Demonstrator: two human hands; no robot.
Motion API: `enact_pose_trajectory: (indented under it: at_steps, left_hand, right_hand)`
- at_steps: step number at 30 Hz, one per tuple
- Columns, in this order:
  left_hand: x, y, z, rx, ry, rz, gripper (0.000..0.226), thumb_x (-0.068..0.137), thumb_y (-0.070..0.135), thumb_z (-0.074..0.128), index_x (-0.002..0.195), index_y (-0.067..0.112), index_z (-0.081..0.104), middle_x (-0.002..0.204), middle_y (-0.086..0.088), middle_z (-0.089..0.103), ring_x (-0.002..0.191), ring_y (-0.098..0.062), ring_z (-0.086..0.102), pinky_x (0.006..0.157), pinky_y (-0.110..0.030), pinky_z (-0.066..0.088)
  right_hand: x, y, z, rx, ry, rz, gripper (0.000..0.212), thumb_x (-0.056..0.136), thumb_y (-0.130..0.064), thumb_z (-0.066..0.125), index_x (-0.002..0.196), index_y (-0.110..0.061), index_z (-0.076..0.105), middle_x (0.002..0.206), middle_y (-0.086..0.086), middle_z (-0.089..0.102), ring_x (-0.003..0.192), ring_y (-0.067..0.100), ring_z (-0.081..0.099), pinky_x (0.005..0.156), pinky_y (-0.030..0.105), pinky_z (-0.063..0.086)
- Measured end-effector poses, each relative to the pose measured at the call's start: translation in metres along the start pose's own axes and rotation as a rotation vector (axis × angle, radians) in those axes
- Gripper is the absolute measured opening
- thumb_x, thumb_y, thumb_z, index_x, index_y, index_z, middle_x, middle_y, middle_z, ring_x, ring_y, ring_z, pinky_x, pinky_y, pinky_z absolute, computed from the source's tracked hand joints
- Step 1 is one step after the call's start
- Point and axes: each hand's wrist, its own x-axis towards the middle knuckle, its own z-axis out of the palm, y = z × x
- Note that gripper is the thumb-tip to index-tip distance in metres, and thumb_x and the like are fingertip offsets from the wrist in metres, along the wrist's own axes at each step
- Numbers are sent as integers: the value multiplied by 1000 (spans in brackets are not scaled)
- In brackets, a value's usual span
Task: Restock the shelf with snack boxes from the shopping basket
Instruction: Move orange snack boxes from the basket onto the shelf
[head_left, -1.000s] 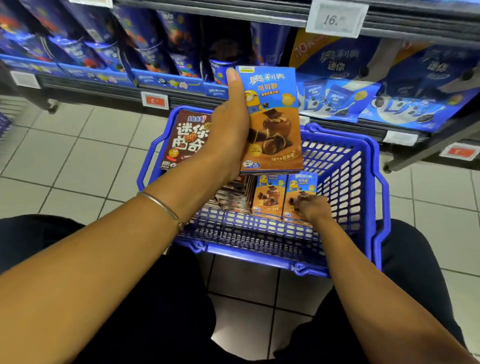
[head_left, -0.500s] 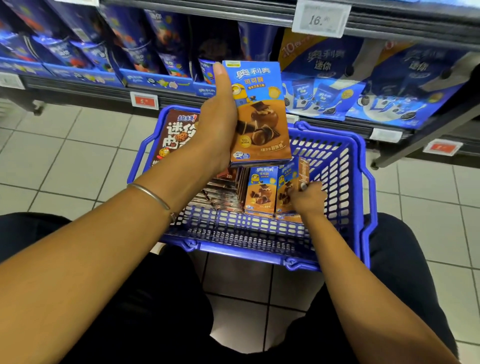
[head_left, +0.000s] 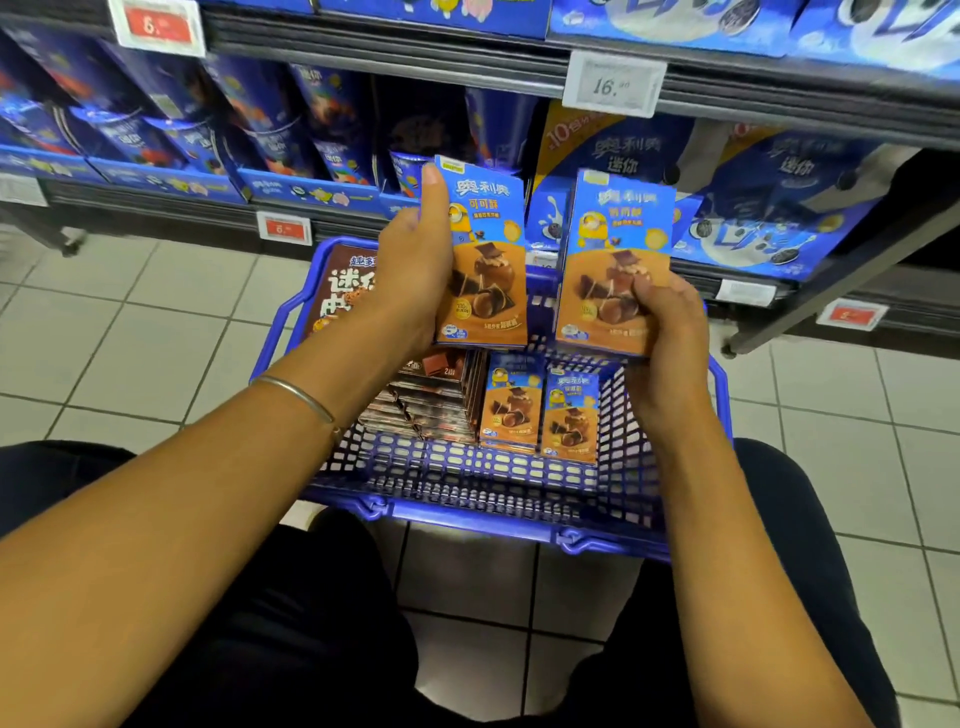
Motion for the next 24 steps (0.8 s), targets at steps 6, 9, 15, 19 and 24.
enact_pose_trajectory:
  at_steps: [6, 9, 15, 19, 24]
  left_hand:
    - [-7, -8, 9, -9, -95, 0, 54, 101, 71, 41, 103, 21, 61, 99, -12, 75, 90, -31, 74, 84, -55, 62]
    - [-10, -9, 10, -15, -131, -8, 57, 102, 69, 42, 107, 18, 67, 101, -7, 77, 92, -31, 75, 87, -58, 61]
    - [-17, -7, 13, -58, -189, -35, 73, 102, 74, 30, 122, 21, 77, 112, -7, 80, 105, -30, 77, 99, -54, 59]
    - [-17, 1, 8, -7, -335, 35, 73, 96, 77, 43, 126, 18, 74, 115, -9, 79, 102, -29, 78, 87, -45, 64]
    - [-14, 2, 3, 0, -303, 48, 58, 96, 57, 67, 129, 10, 69, 108, -10, 81, 93, -28, 80, 75, -40, 66]
  right_hand:
    - [-9, -8, 26, -82, -156, 15, 32, 81, -27, 62, 111, -15, 62, 100, 8, 74, 87, 23, 71, 78, 39, 56]
    - [-13, 1, 34, -108, -219, 50, 28, 91, -25, 57, 118, -16, 58, 100, 2, 75, 91, 20, 71, 77, 38, 56]
    - [-20, 7, 42, -61, -279, 121, 32, 106, -18, 48, 138, -12, 52, 116, 3, 74, 103, 20, 72, 88, 43, 56]
    - [-21, 4, 45, -100, -270, 109, 34, 107, -18, 48, 140, -14, 51, 116, 3, 73, 103, 21, 71, 99, 50, 53]
    - [-14, 15, 38, 34, -357, 192, 47, 104, -46, 46, 134, -12, 59, 127, 11, 69, 115, 31, 66, 96, 48, 52]
